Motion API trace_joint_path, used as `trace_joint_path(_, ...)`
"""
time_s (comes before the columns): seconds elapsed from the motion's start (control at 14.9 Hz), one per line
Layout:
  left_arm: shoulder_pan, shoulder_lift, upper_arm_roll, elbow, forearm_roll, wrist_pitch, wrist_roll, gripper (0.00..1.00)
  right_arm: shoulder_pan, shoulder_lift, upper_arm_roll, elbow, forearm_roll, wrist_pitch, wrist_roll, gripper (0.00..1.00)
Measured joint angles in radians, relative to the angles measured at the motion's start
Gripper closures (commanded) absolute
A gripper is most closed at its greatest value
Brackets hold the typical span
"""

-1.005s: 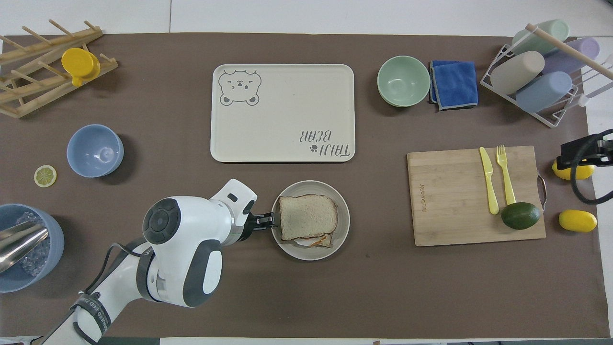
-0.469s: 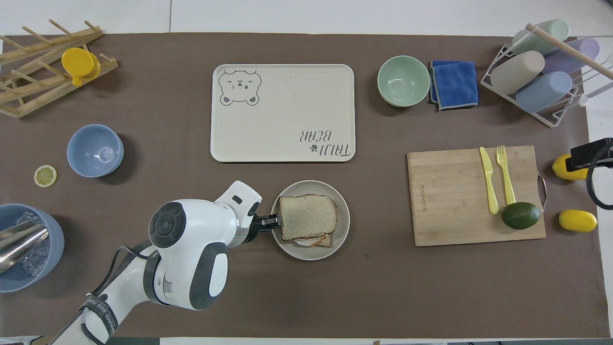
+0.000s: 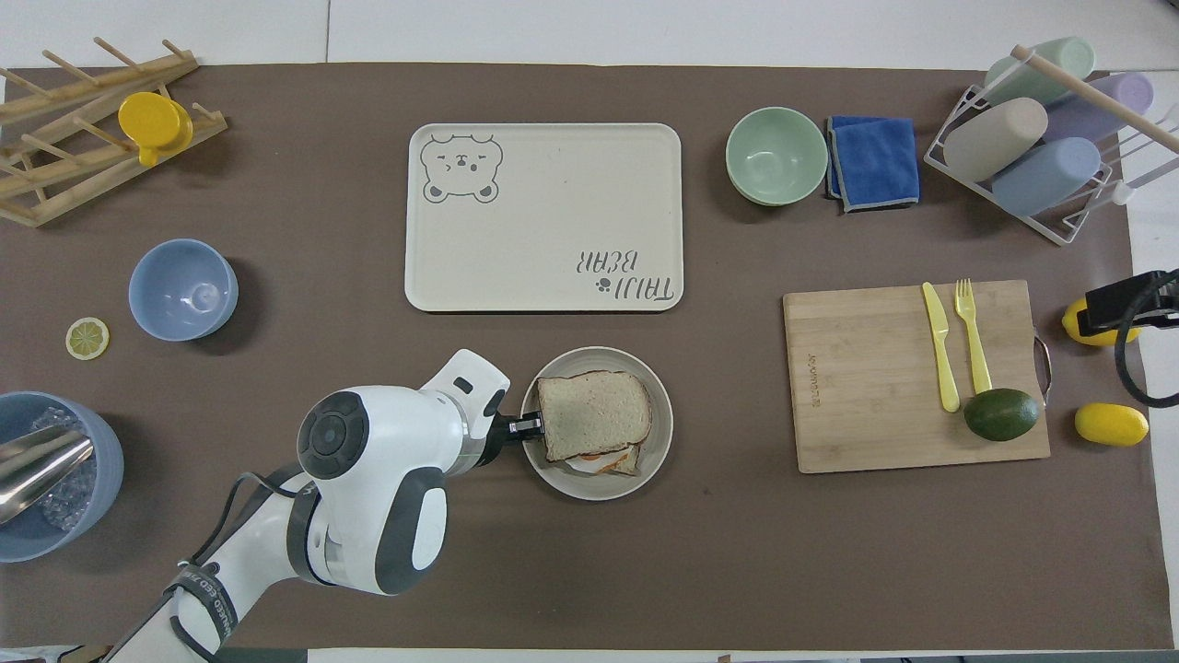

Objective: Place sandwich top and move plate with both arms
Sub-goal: 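Move the left gripper to the plate rim and grasp it, then slide the plate with the left gripper onto the bear tray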

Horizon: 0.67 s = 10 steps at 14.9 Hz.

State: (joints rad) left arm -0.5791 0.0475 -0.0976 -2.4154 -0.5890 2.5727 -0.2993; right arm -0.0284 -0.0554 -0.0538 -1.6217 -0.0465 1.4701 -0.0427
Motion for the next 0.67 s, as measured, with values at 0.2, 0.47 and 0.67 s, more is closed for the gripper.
trace_joint_path(0.2, -0.002, -0.001, 0.000, 0.001, -0.001, 0.000, 0.000, 1.00, 0.000, 0.000, 0.001, 0.000, 0.000, 0.000, 0.000, 0.00)
trace_joint_path(0.47, 0.007, -0.003, 0.007, 0.012, -0.001, -0.020, 0.000, 1.00, 0.000, 0.000, 0.001, 0.000, 0.000, 0.000, 0.000, 0.00)
trace_joint_path(0.67, 0.058, -0.024, 0.018, 0.091, -0.001, -0.149, 0.000, 1.00, 0.000, 0.000, 0.001, 0.000, 0.000, 0.000, 0.000, 0.00)
